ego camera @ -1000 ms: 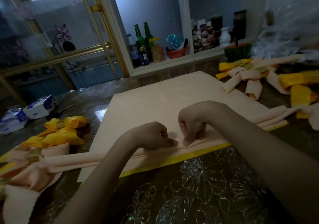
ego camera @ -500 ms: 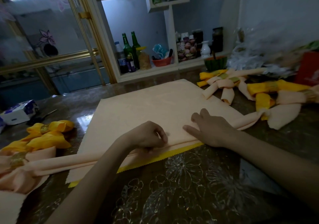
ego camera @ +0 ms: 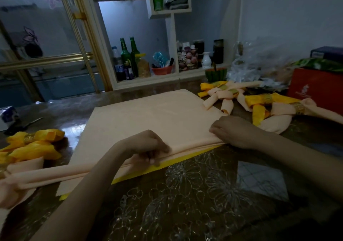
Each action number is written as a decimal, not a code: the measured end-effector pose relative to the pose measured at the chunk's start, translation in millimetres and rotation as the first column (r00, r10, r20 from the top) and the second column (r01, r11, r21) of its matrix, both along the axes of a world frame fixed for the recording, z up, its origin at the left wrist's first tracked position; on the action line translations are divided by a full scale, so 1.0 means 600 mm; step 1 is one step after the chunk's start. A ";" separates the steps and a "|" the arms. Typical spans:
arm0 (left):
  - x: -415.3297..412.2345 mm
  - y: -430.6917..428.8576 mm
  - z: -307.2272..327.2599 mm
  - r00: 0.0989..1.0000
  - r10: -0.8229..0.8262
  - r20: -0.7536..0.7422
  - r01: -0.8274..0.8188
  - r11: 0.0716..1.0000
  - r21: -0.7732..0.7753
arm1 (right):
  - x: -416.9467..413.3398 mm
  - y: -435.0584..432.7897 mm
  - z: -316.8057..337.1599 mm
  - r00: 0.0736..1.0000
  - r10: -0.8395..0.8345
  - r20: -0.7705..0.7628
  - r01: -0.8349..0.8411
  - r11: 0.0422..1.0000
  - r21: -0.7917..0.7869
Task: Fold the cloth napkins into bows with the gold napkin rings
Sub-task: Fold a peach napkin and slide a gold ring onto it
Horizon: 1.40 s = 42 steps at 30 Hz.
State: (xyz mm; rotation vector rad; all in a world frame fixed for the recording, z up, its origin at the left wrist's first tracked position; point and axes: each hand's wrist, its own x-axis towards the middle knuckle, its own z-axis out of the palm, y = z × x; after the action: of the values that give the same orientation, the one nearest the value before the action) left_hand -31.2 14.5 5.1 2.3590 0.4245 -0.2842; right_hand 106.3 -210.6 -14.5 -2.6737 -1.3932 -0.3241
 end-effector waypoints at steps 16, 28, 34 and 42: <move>-0.010 -0.020 0.018 0.995 0.041 -0.088 -0.041 0.999 0.003 | -0.135 0.073 0.084 0.638 0.053 -0.768 -0.251 0.958 -0.142; -0.004 -0.011 0.020 0.990 -0.036 -0.136 0.048 0.995 0.087 | -0.115 0.139 0.061 0.589 0.324 -0.740 -0.234 0.945 0.228; 0.007 -0.013 0.009 0.992 -0.062 -0.105 0.077 0.987 0.138 | -0.079 0.161 0.051 0.446 0.342 -0.827 -0.343 0.919 0.195; -0.017 0.021 0.037 0.982 -0.104 -0.155 0.078 0.983 -0.165 | -0.054 0.168 0.014 0.483 0.426 -0.765 -0.400 0.885 0.240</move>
State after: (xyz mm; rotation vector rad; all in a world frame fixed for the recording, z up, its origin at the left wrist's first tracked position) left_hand -41.4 27.0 27.4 2.2100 0.3572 -0.5376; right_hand 73.9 -110.0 -6.3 -1.8532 -1.5465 0.8246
